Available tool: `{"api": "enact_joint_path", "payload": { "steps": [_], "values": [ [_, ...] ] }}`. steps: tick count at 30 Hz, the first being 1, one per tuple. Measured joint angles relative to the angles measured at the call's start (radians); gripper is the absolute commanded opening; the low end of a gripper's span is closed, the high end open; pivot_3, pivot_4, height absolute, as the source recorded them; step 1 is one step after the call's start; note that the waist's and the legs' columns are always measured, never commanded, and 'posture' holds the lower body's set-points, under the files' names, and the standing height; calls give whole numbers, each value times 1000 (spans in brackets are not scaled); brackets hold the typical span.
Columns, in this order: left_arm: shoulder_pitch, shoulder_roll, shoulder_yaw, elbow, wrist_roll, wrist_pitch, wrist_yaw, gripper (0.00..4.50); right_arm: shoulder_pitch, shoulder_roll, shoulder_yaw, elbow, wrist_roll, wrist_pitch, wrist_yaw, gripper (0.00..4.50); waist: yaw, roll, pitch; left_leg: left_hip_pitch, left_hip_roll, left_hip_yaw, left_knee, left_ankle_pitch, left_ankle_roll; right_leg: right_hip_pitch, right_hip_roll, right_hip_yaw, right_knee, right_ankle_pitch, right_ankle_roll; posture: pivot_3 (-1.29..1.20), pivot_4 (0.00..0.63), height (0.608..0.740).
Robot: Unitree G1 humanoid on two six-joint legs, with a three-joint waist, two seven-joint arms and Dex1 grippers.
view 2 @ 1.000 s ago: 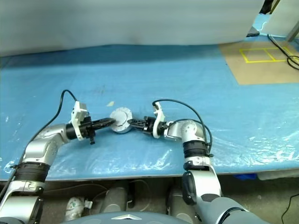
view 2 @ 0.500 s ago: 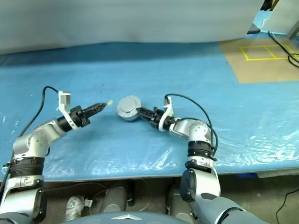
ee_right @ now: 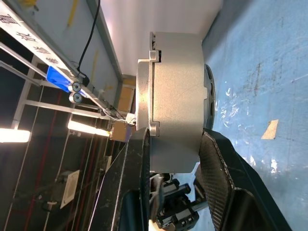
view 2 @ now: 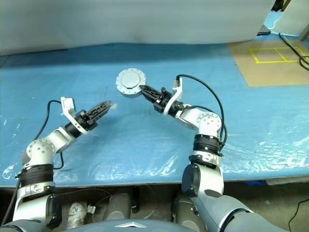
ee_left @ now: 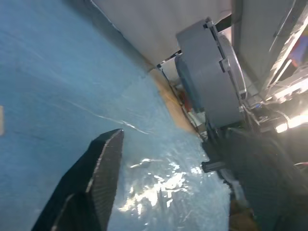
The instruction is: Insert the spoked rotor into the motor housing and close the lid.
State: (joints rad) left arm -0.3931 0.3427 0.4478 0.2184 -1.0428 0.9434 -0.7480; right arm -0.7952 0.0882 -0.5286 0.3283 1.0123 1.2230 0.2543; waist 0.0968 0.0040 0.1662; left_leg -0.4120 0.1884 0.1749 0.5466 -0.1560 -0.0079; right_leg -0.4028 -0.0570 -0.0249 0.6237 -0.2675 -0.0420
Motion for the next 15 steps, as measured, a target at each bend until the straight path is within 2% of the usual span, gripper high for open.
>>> {"api": "enact_joint_path", "payload": {
  "steps": [4,15],
  "values": [
    [-22,-38,21,-3,-76,38,45,4474,1,2,10,-36,29,9,-14,1119,0,0,0,0,0,0,0,0,0,0,0,0,0,0,1,0,150,740],
    [-98,-141,-37,24,-76,4,50,4474,14,-2,42,-40,61,20,-39,1119,0,0,0,-2,-1,-2,4,0,0,1,0,0,0,2,4,0,150,740]
  ]
}}
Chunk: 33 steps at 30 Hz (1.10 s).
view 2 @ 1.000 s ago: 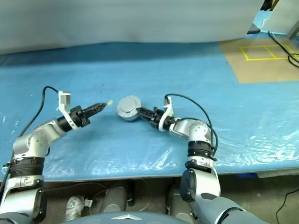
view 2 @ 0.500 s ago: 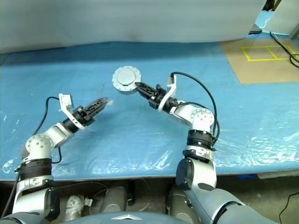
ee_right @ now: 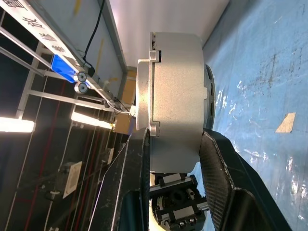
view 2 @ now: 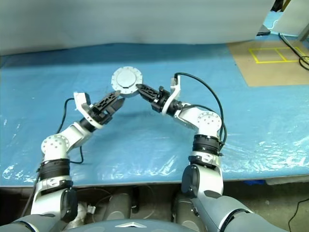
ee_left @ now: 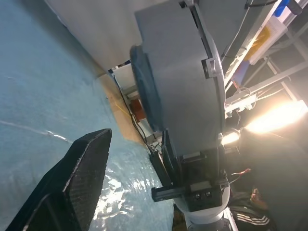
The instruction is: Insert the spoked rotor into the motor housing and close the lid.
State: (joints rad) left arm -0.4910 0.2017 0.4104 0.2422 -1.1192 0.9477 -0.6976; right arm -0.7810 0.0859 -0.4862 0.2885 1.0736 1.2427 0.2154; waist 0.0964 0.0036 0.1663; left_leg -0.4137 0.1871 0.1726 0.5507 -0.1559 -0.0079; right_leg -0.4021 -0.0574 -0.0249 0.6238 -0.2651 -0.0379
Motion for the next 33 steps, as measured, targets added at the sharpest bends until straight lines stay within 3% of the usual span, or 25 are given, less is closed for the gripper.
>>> {"api": "enact_joint_path", "payload": {
  "steps": [19,22,26,33],
  "values": [
    [-134,-111,17,190,50,-158,9,4474,14,-19,26,-24,25,-3,-27,1119,0,0,0,-2,0,-3,5,0,0,1,0,-1,1,1,1,0,150,740],
    [-136,-120,16,196,74,-194,4,3866,17,-21,27,-24,25,-10,-41,1119,1,0,0,-3,0,-4,7,0,0,1,0,-2,2,1,1,0,150,740],
    [-152,-130,18,228,84,-219,0,2725,34,-21,28,-24,24,-22,-51,1119,2,0,0,-4,0,-6,10,0,0,1,0,-3,3,1,1,0,150,740],
    [-159,-135,15,233,83,-216,1,2715,34,-22,28,-24,25,-26,-52,1119,1,0,0,-5,0,-6,10,0,0,1,0,-3,4,2,2,0,150,740]
  ]
}}
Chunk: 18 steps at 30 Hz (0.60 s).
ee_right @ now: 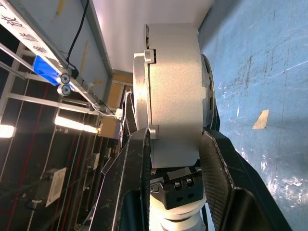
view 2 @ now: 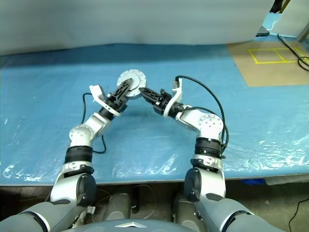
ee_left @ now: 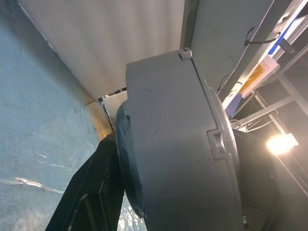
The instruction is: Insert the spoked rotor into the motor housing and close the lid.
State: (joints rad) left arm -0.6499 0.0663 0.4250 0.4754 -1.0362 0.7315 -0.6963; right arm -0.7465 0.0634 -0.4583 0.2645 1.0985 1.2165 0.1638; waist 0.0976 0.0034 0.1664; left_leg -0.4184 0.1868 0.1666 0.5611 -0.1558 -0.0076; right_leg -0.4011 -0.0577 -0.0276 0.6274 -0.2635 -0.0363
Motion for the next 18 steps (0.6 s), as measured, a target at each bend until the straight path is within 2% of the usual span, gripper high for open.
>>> {"api": "enact_joint_path", "payload": {
  "steps": [18],
  "values": [
    [7,-13,3,-49,-10,11,59,2675,1,-8,17,-2,-2,-22,18,1119,0,0,0,-1,0,-1,1,0,0,0,0,0,1,0,0,0,150,740]
  ]
}}
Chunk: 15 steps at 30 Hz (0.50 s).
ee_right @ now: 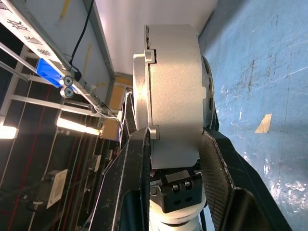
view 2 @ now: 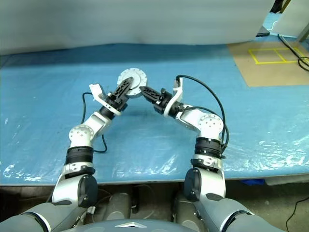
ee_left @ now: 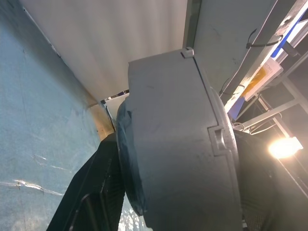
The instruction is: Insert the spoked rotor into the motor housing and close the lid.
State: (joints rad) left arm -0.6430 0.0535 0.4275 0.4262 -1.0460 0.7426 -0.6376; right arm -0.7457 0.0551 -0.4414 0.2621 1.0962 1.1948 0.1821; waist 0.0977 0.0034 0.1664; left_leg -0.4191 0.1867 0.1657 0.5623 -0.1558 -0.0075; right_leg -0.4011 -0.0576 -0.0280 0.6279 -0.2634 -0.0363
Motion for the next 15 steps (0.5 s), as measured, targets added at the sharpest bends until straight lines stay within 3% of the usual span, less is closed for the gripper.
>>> {"api": "enact_joint_path", "payload": {
  "steps": [2,7,15],
  "values": [
    [-4,1,0,2,-1,3,-3,2675,9,-5,21,-13,-8,-23,21,1119,1,0,0,0,0,0,0,0,0,0,0,0,0,0,0,0,150,740],
    [-31,9,1,29,9,-3,-5,2675,17,-8,45,-40,-14,-51,39,2696,1,0,0,0,0,0,0,0,0,1,0,0,0,0,0,0,150,740],
    [-76,43,35,146,43,-59,5,2675,11,-3,53,-39,11,-25,34,2696,-6,0,0,1,0,-1,0,0,0,0,0,0,0,0,0,0,150,740]
  ]
}}
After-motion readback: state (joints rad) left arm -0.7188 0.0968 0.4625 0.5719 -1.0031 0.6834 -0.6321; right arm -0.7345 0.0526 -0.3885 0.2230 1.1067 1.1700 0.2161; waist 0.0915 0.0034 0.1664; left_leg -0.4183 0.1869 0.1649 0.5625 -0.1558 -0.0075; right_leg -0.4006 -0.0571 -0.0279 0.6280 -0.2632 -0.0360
